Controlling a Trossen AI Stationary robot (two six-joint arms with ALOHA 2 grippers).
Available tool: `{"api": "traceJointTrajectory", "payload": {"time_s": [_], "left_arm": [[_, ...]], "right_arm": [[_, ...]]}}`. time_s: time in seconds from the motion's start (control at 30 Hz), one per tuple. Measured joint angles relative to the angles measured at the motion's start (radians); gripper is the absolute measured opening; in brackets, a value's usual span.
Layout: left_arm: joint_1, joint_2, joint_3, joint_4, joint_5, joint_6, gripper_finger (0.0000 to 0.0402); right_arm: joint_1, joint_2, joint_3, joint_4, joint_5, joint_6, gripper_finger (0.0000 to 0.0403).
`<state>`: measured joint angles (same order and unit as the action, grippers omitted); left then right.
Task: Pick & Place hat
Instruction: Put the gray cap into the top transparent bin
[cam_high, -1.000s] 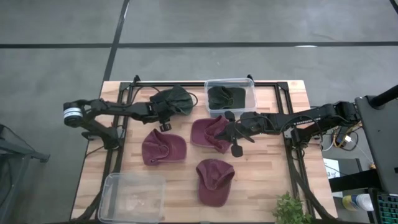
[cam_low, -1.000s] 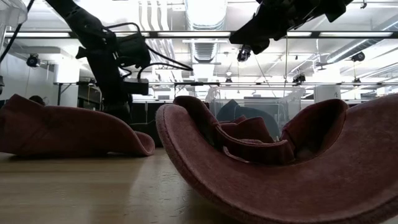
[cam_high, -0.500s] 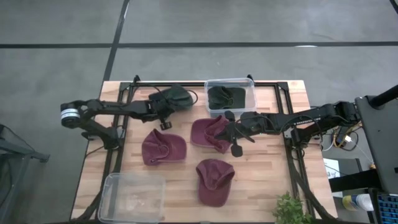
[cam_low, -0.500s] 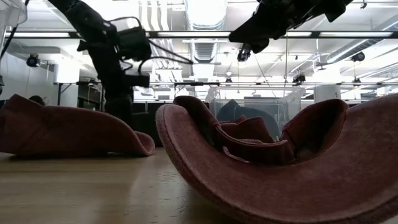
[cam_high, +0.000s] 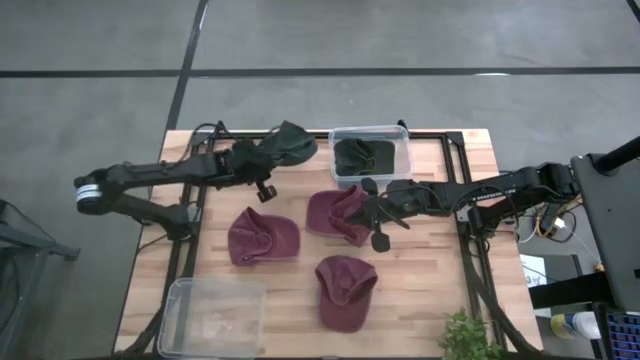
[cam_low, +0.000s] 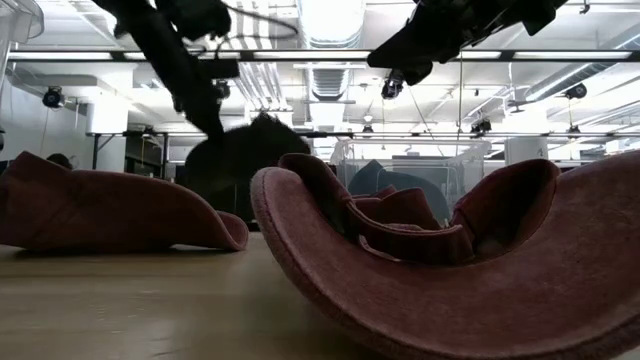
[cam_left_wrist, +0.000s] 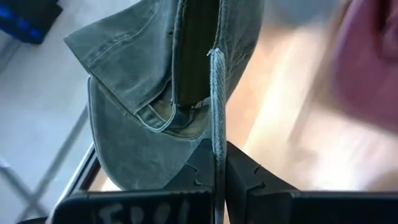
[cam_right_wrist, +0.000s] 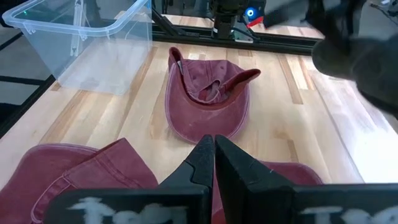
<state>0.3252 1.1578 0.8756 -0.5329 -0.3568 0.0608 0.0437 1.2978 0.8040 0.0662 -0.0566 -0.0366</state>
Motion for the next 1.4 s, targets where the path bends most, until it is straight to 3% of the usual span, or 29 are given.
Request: {"api": "traceJointTrajectory", "payload": {"time_s": [0.37,0.6,0.73,0.87,0.93,1.1,1.3,1.4], "left_arm": [[0.0,-0.166,0.02,0.173,0.259,-0.256,0.0007],[0.003,-0.195,0.022,0.311,0.291,-0.411,0.0007],[0.004,-0.194,0.022,0.398,0.296,-0.432,0.0007],[0.005,-0.193,0.021,0.495,0.312,-0.445,0.0007],[0.004,-0.193,0.021,0.54,0.321,-0.455,0.0007],[0.004,-0.192,0.021,0.678,0.342,-0.476,0.0007],[0.004,-0.19,0.021,0.783,0.357,-0.507,0.0007],[0.004,-0.186,0.021,0.815,0.374,-0.527,0.0007]], "right_arm": [[0.0,0.0,0.0,0.062,0.007,0.023,0.0009],[0.045,0.0,0.0,0.173,0.039,-0.213,0.0035],[0.095,0.011,0.0,0.241,0.208,-0.352,0.0069],[0.136,0.062,0.0,0.406,0.544,-0.478,0.0104],[0.135,0.096,0.0,0.478,0.653,-0.551,0.0117],[0.118,0.201,0.037,0.565,0.67,-0.641,0.0137],[0.111,0.331,0.142,0.699,0.872,-0.808,0.0133],[0.11,0.397,0.211,0.746,0.895,-0.903,0.0127]]}}
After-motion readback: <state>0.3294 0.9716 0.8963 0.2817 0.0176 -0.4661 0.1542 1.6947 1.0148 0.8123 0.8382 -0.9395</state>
